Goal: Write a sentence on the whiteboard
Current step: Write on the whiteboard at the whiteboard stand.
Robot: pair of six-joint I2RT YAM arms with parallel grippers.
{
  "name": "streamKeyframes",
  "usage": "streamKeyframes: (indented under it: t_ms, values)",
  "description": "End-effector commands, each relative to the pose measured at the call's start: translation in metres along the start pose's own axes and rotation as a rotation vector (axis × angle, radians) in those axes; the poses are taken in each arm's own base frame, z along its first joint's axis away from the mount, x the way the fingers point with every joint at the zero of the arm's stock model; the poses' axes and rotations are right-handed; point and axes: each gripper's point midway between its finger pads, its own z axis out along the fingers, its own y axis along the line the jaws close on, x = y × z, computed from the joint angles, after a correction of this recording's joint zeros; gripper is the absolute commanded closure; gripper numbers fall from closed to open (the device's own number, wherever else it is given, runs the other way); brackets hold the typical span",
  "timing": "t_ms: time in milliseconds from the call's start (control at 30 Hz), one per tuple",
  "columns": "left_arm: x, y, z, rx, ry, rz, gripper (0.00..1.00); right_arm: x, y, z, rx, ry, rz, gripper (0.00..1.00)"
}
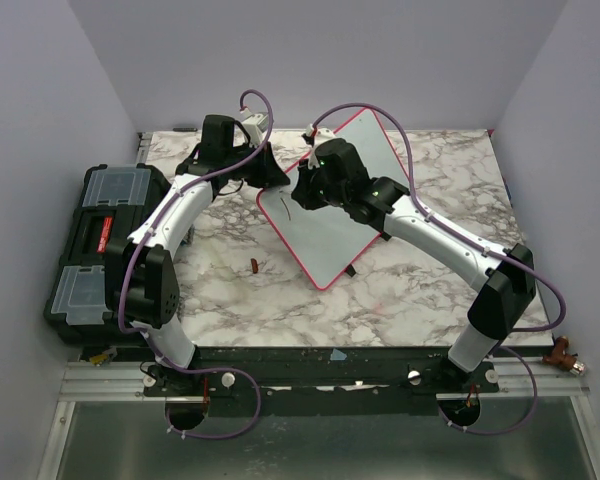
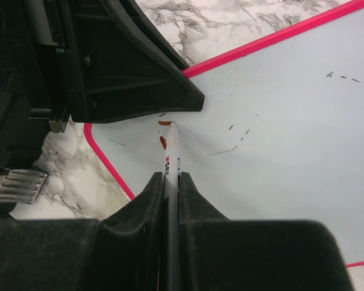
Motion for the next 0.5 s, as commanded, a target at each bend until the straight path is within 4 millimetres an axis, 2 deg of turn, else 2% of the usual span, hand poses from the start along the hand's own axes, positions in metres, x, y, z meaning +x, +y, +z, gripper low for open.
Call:
streamKeyframes:
  t_ms: [0, 133, 467]
  values:
    - [0.008, -0.006, -0.005, -0.013, 0.02, 0.093, 1.0, 0.012, -0.015, 0.01, 0.084, 0.011, -0.007, 0.99]
    - [0.007, -0.007, -0.006, -0.012, 0.018, 0.095, 1.0, 0.015, -0.021, 0.011, 0.112, 0.017, -0.007, 0.99]
    - [0.007, -0.007, -0.006, -0.015, 0.017, 0.095, 1.0, 0.032, -0.02, 0.007, 0.088, 0.078, -0.021, 0.99]
